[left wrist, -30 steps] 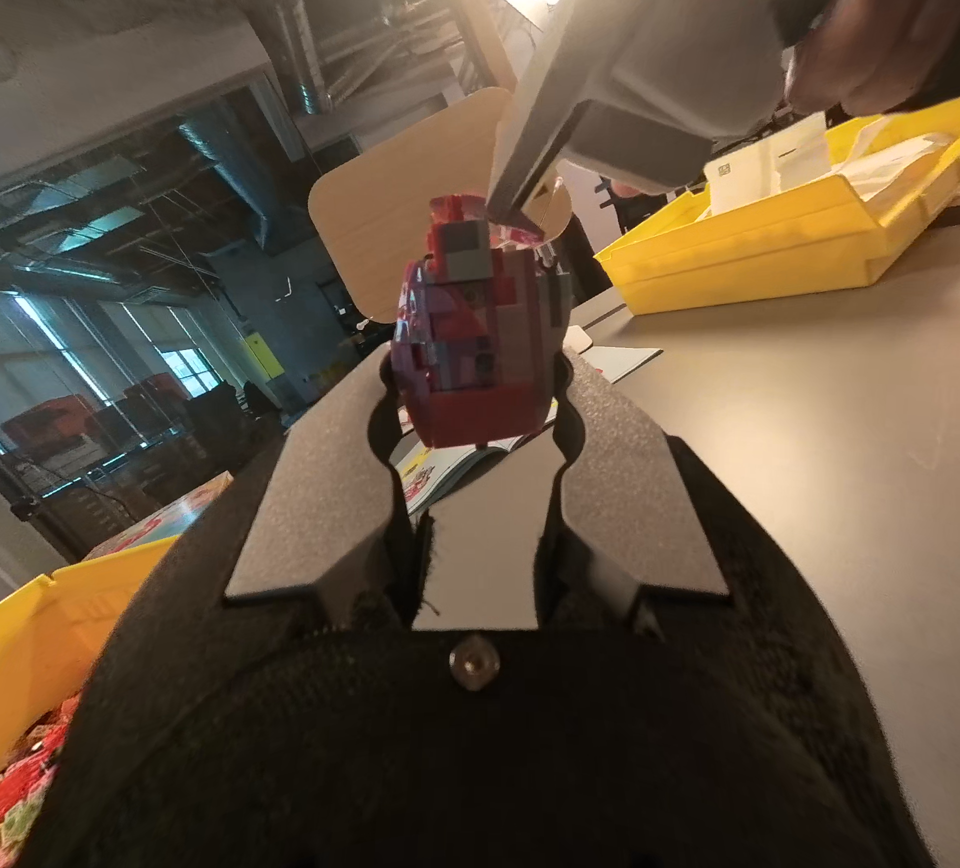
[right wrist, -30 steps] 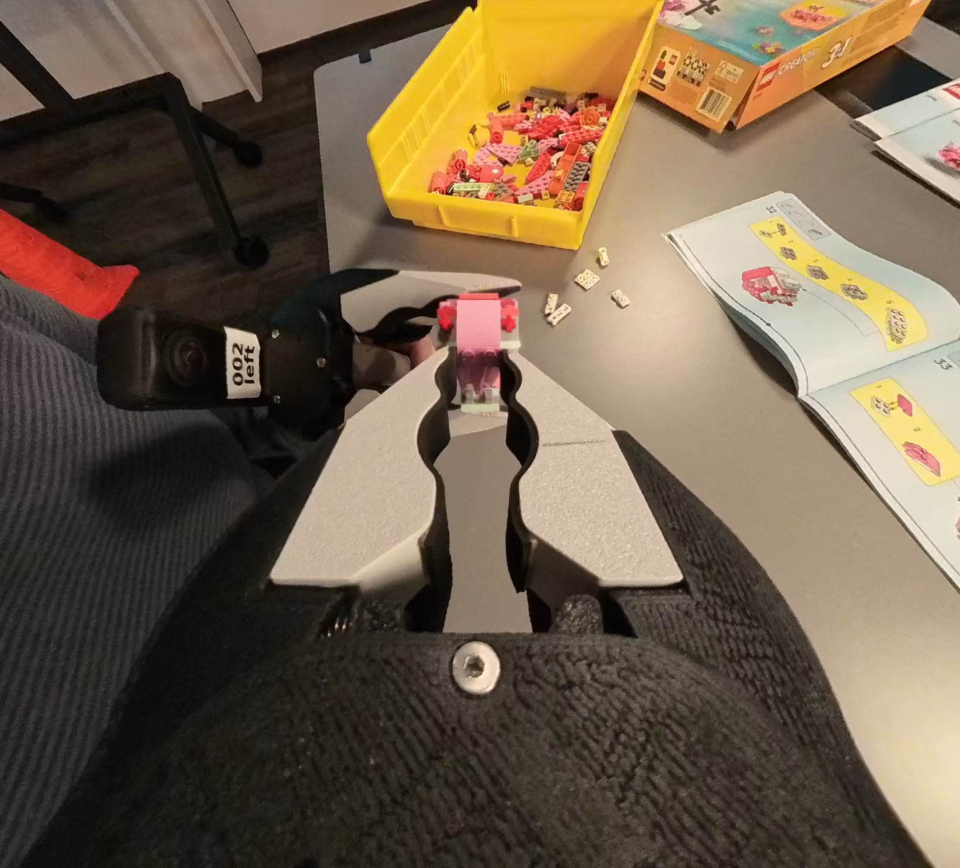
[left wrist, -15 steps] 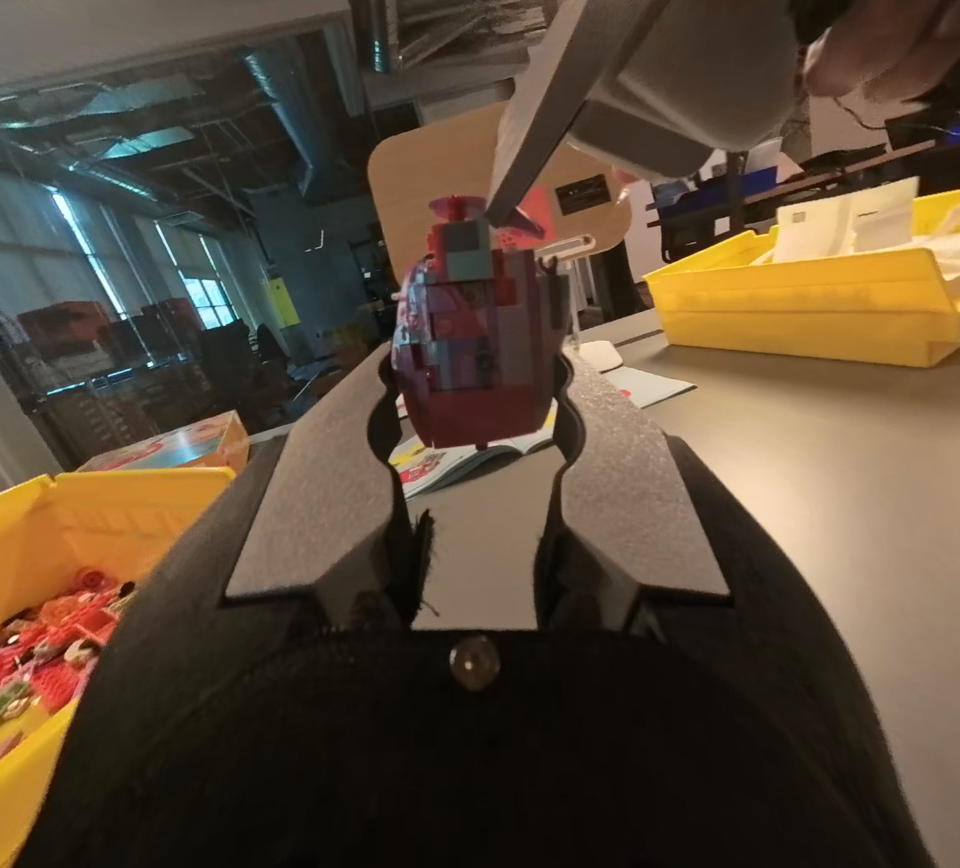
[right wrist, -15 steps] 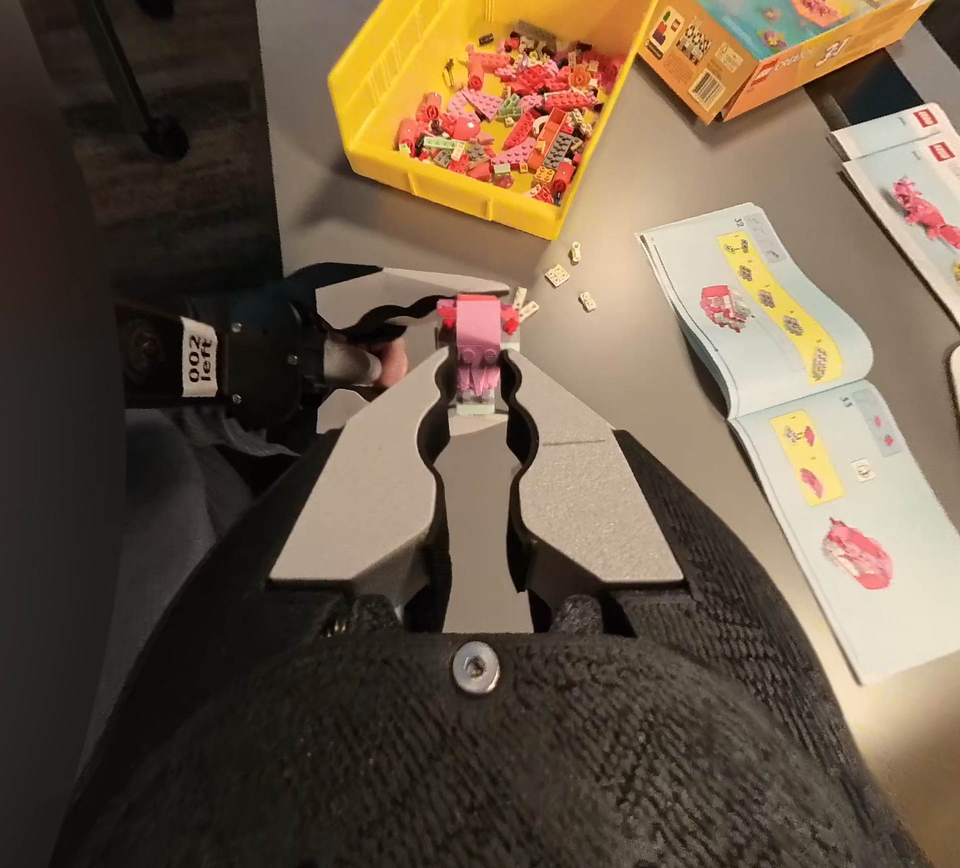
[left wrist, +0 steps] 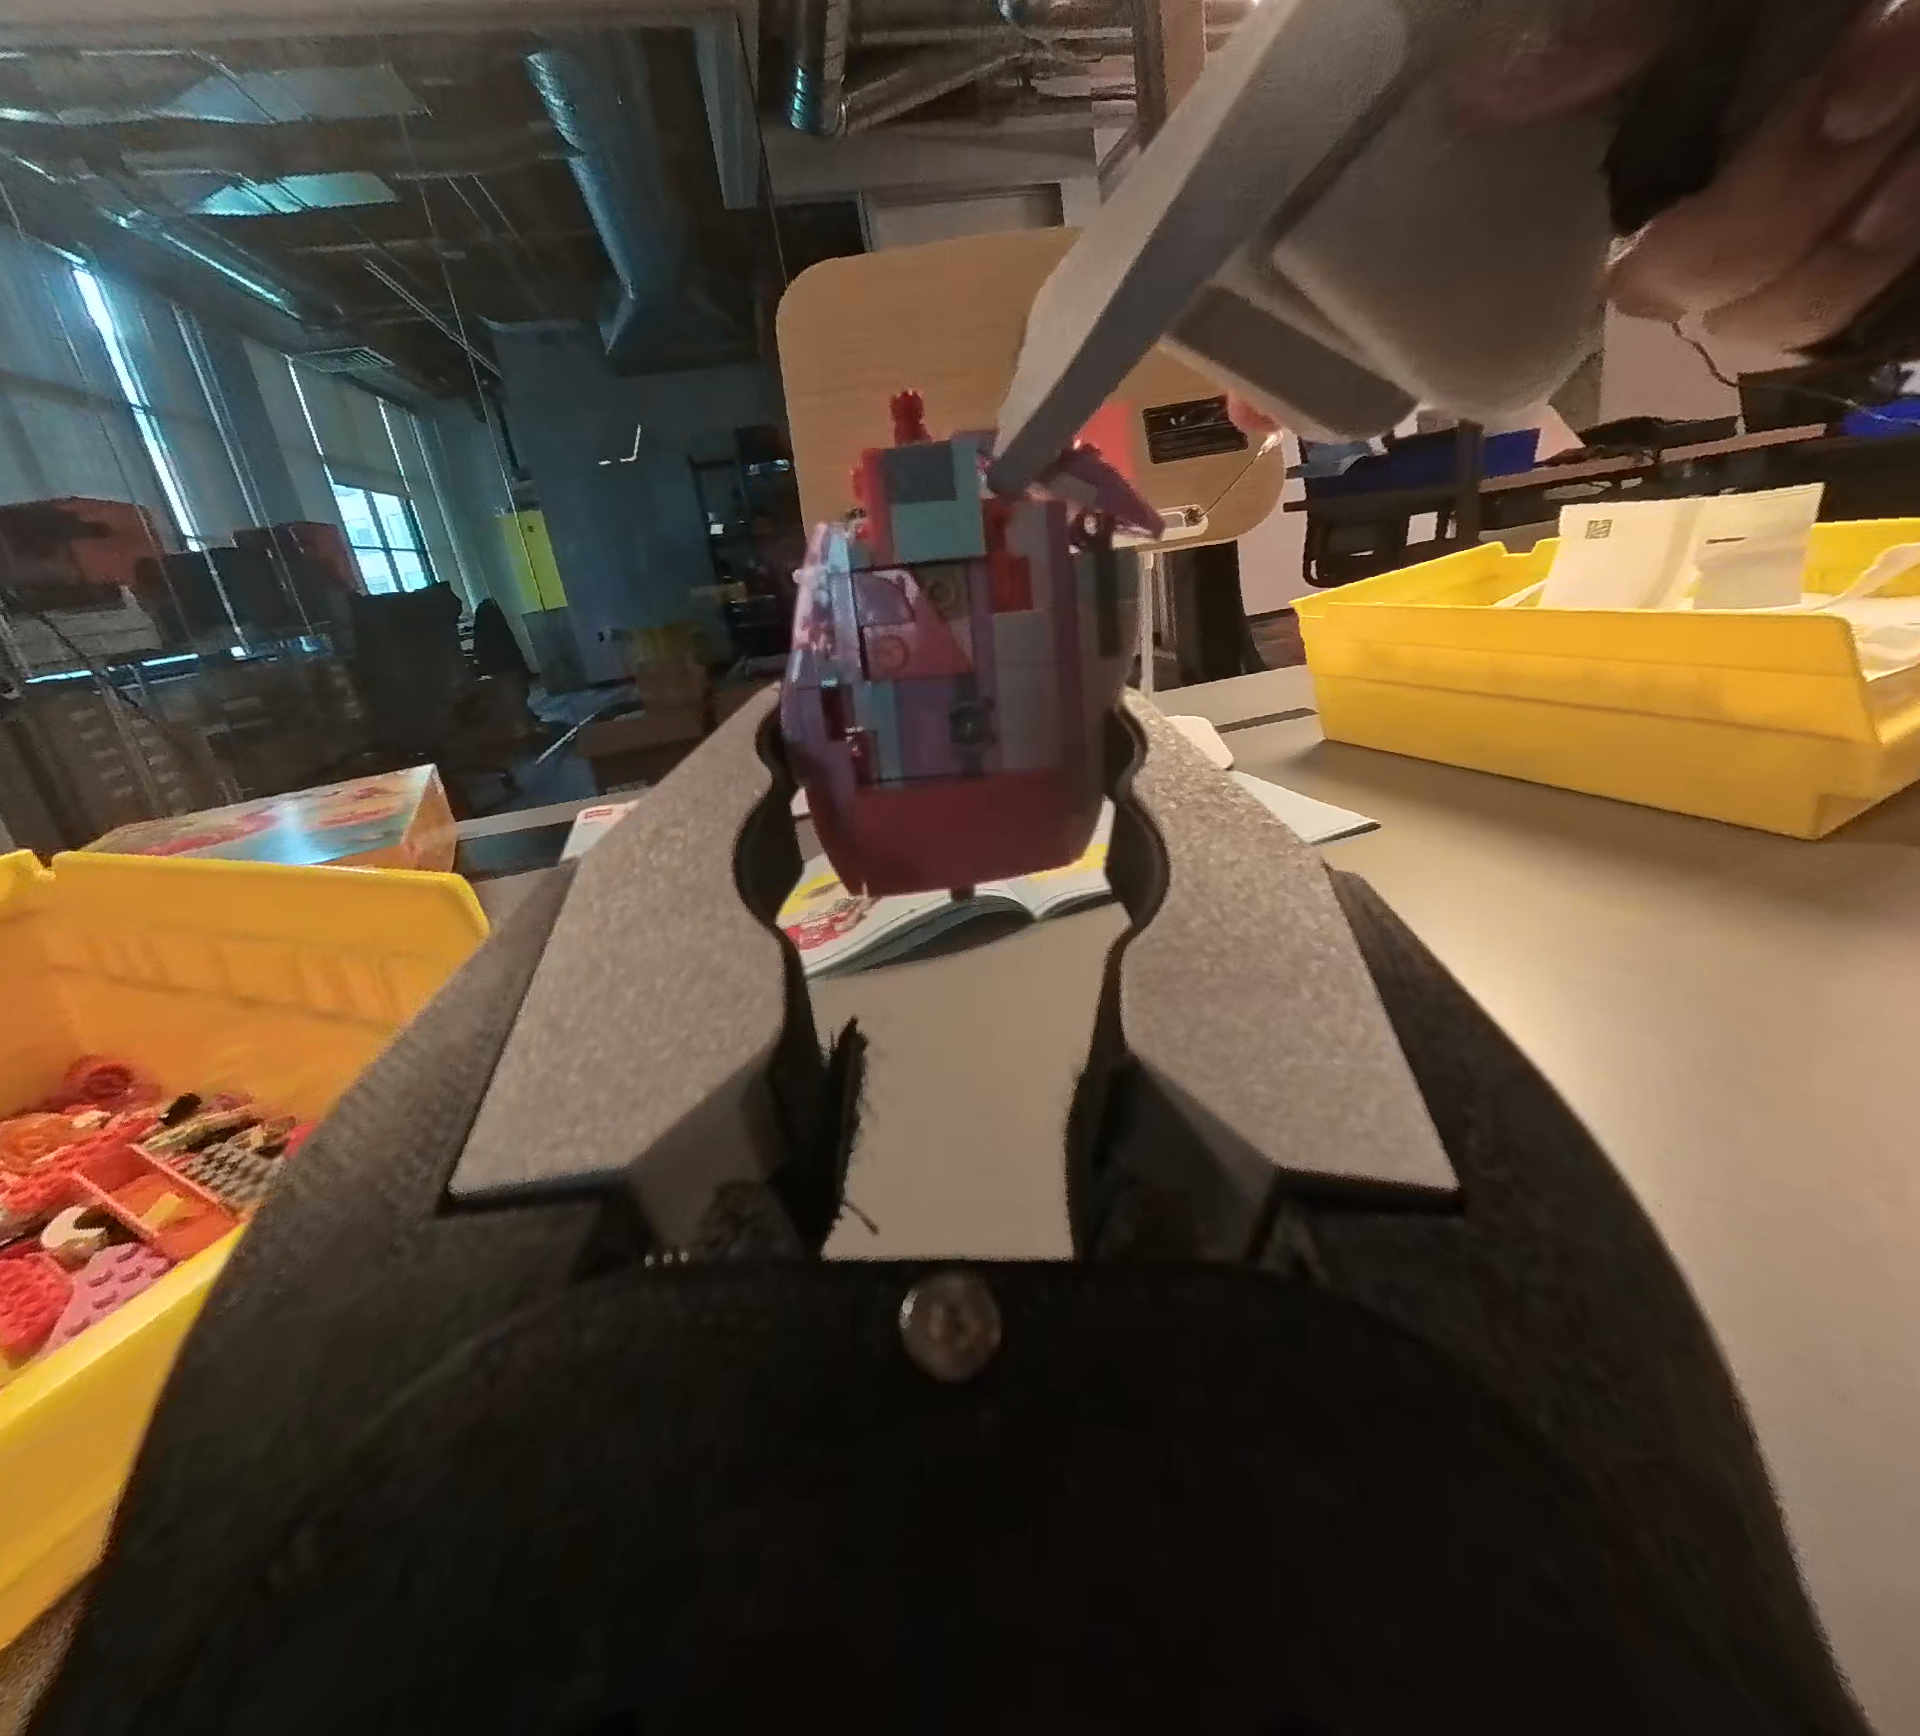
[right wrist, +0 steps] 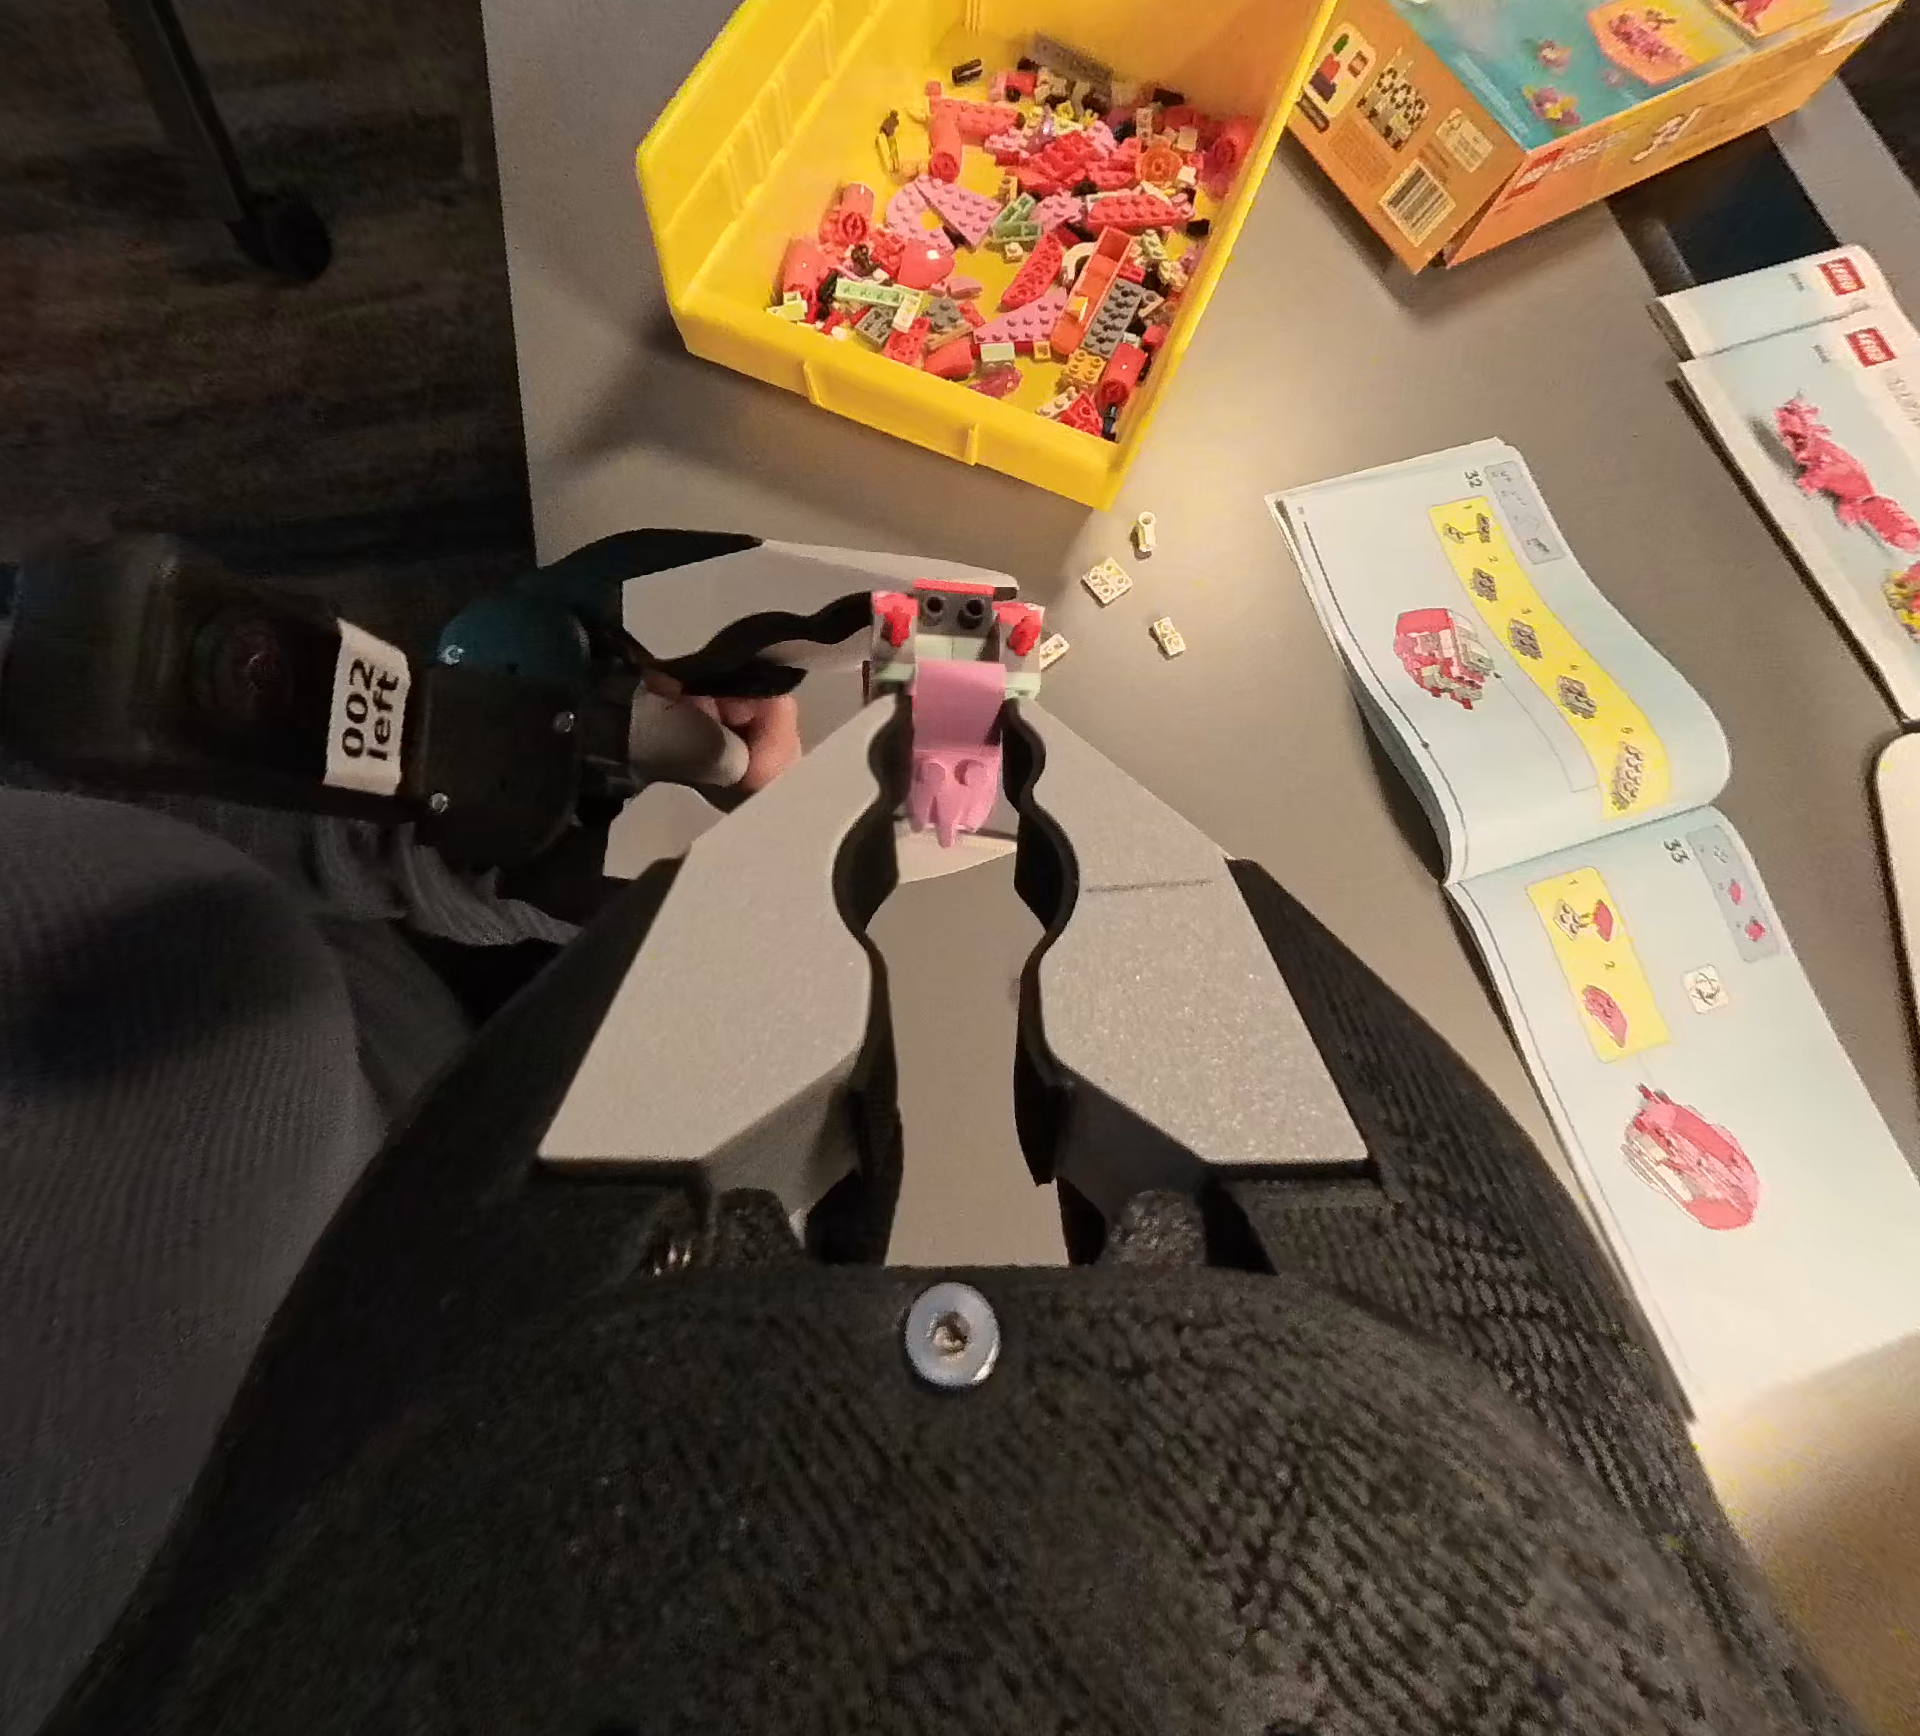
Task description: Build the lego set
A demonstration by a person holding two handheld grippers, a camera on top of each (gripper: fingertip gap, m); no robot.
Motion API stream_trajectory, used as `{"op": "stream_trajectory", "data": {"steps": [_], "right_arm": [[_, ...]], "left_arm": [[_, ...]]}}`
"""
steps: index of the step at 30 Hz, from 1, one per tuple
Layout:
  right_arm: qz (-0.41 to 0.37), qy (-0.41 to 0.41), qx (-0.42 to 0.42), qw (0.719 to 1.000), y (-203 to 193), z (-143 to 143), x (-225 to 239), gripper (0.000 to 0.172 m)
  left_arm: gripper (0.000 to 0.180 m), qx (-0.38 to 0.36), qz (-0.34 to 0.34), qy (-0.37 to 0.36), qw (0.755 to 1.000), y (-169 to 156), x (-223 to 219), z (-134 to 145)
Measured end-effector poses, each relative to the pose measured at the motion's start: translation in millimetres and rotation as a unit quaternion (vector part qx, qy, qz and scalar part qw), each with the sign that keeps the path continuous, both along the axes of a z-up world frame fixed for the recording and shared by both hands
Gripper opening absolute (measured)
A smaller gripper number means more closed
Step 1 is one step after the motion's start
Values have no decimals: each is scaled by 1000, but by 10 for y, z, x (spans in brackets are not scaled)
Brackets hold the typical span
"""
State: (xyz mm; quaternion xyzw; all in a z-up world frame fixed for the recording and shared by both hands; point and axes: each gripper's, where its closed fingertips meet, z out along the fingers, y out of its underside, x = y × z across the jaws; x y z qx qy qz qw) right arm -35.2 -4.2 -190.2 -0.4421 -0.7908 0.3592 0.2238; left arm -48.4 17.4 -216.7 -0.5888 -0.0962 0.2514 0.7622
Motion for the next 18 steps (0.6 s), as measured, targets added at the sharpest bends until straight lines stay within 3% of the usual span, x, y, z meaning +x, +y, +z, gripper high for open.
{"op": "stream_trajectory", "data": {"steps": [8, 12, 18], "right_arm": [[-12, 33, -17, 999, 42, 129, -45, 15], [3, 10, -12, 1000, 33, 116, -39, 15], [14, 2, -6, 1000, 21, 110, -29, 16]], "left_arm": [[57, -16, 0, -1, 1000, 22, -9, -53], [57, -22, 9, 40, 999, 38, 77, -21], [57, -17, 6, 41, 999, 30, 86, -9]]}}
